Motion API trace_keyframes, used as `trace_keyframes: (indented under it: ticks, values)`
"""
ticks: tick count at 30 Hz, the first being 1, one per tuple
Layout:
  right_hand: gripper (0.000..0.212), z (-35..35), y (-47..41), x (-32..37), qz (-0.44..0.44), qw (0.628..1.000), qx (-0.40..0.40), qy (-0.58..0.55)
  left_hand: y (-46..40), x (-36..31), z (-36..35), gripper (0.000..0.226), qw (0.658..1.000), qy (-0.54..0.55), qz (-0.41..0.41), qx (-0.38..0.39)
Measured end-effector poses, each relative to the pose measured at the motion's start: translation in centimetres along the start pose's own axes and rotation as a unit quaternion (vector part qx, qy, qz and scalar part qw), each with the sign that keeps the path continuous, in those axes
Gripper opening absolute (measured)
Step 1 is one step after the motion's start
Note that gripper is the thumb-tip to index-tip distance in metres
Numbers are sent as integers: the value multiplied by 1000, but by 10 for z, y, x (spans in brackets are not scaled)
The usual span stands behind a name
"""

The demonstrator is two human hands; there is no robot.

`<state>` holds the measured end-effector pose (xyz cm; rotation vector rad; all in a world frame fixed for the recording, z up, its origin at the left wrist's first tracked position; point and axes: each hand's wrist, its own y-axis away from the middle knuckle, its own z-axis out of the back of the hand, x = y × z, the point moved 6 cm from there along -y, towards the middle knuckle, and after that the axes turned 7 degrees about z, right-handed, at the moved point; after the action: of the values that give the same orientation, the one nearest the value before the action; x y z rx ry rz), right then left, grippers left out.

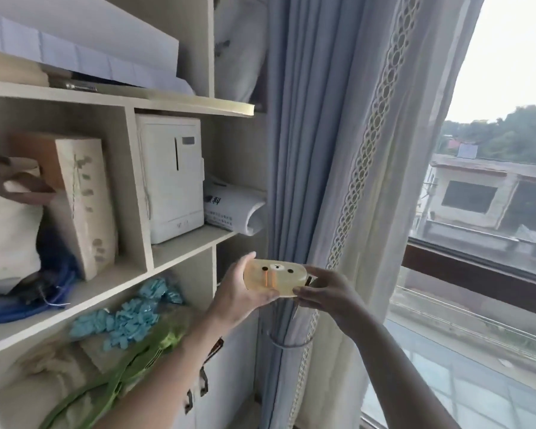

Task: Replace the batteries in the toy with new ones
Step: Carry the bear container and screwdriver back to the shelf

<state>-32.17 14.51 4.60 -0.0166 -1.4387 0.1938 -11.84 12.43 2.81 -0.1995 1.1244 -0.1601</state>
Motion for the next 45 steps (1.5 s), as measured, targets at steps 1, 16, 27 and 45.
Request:
trace_keyframes:
  ticks: [1,16,27,45]
  values:
    - [50,-5,-26,2,3,1000,21,-2,-14,1,9,99,1000,-11,2,-25]
    - [49,-160,-280,17,28,926,370,69,-104,58,122,87,900,-143,181,-369]
    - [59,-188,-340,-20,213,933,216,192,-121,83,117,69,849,-231,215,-423]
    - [52,-202,-341,-42,245,937,171,179,-119,92,116,92,816,-233,256,-463]
